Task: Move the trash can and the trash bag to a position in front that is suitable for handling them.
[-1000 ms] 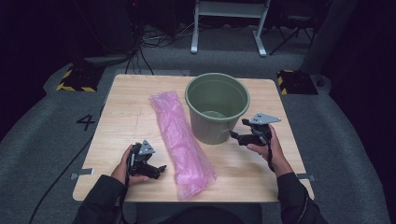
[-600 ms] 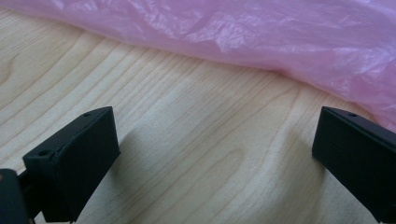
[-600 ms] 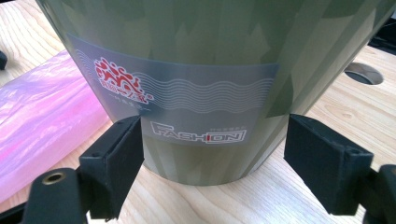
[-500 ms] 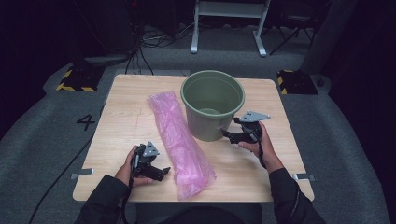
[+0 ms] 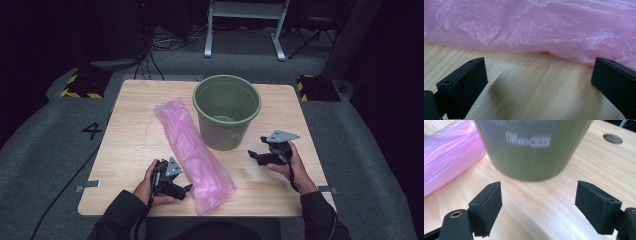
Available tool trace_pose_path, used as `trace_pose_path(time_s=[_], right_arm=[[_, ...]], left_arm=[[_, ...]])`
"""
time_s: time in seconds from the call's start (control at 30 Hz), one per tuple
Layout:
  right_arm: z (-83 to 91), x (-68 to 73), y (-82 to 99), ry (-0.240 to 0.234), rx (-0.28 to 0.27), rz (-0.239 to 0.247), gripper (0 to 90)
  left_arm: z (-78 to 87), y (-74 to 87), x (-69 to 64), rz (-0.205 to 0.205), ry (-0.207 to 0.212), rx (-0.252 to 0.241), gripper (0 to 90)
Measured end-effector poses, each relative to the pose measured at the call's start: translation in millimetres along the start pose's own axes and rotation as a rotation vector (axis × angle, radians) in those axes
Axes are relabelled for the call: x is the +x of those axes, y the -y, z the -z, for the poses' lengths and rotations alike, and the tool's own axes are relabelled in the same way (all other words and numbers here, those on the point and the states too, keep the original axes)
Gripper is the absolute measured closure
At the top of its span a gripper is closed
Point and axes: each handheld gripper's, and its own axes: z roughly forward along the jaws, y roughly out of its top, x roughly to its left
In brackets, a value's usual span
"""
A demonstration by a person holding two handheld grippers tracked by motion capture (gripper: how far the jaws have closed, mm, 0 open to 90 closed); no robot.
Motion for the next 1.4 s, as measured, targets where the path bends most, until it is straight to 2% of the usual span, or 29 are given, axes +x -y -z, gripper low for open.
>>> trace_pose_path(time_s=[0.13,0.2,0.33,0.77,0.97,1.3,1.37,1.4], right_arm=[[12.3,2.4,13.0,-0.012,0.006,-0.014,21.8],[15.0,4.6,17.1,-0.008,0.017,-0.006,21.7],[16.0,7.5,21.4,-0.015,0.028,-0.007,21.6],[20.7,24.2,19.5,-0.077,0.016,0.008,20.9],[21.3,28.3,18.8,-0.111,0.012,0.008,20.4],[6.2,39.2,16.9,-0.164,0.035,0.008,20.1],[0.2,42.5,16.6,-0.174,0.046,0.012,19.8],[-6.9,45.4,17.9,-0.164,0.068,0.018,19.8]], left_arm=[[-3.6,-4.4,-3.6,-0.002,0.015,0.009,0.4],[-9.3,-9.5,-4.6,0.034,0.042,0.025,0.4],[-14.6,-14.6,-4.7,0.040,0.064,0.033,0.3],[-37.1,-38.3,-11.4,0.029,0.071,0.035,0.2],[-48.2,-49.7,-16.2,0.041,0.067,0.034,0.3],[-53.3,-55.1,-20.1,0.038,0.067,0.032,0.4],[-53.3,-55.1,-20.0,0.038,0.067,0.032,0.3],[-53.3,-55.1,-20.1,0.037,0.066,0.029,0.3]])
